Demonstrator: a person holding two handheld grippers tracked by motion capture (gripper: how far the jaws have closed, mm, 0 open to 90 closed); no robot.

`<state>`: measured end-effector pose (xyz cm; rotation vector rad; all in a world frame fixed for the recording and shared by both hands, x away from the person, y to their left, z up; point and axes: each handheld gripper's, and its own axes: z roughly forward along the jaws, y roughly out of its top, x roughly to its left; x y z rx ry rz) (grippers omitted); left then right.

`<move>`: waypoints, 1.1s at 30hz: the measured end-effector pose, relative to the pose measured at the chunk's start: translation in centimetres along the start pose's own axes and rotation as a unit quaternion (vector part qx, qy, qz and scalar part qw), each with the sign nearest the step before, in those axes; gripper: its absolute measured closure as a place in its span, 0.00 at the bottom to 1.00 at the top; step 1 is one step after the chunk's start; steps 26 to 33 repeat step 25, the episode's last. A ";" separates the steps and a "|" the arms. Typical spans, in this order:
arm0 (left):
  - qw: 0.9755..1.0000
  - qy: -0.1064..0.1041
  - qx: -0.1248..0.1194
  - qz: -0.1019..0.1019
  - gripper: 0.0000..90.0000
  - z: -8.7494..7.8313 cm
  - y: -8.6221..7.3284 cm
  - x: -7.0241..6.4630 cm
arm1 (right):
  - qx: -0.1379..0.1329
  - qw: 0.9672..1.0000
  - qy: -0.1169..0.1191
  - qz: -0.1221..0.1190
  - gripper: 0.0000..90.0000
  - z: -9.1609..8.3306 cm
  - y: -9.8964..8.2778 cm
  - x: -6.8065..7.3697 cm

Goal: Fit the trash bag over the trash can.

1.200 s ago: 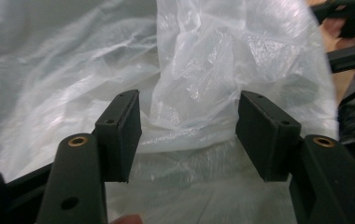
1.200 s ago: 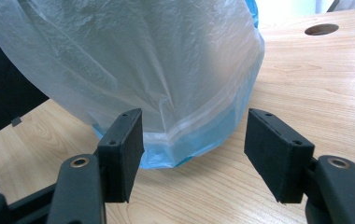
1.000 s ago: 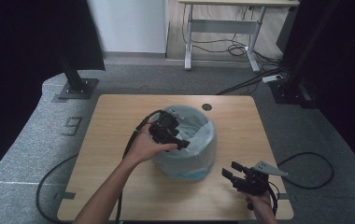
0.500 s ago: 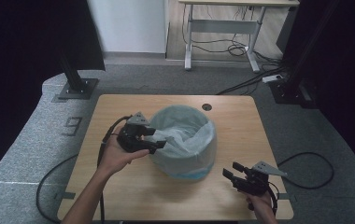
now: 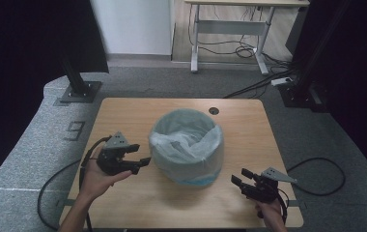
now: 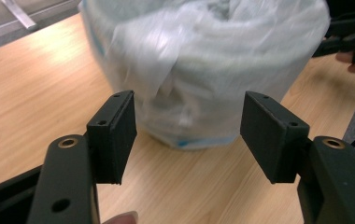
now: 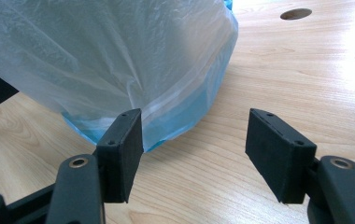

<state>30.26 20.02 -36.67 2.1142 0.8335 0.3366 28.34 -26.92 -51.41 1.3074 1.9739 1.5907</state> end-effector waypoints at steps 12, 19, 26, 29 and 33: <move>0.999 0.010 -0.001 -0.046 0.40 -0.8 -5.0 1.9 | 0.006 1.000 -0.006 0.005 0.40 0.0 -0.3 -0.3; 0.998 0.011 -0.003 -0.060 0.40 -0.8 -6.0 2.6 | 0.010 1.000 -0.007 0.004 0.40 0.2 -0.5 -0.2; 0.998 0.009 0.003 -0.066 0.39 0.1 -6.4 2.6 | 0.011 1.000 -0.007 0.003 0.40 0.3 -0.5 -0.2; 0.998 0.009 0.003 -0.066 0.39 0.1 -6.4 2.6 | 0.011 1.000 -0.007 0.003 0.40 0.3 -0.5 -0.2; 0.998 0.009 0.003 -0.066 0.39 0.1 -6.4 2.6 | 0.011 1.000 -0.007 0.003 0.40 0.3 -0.5 -0.2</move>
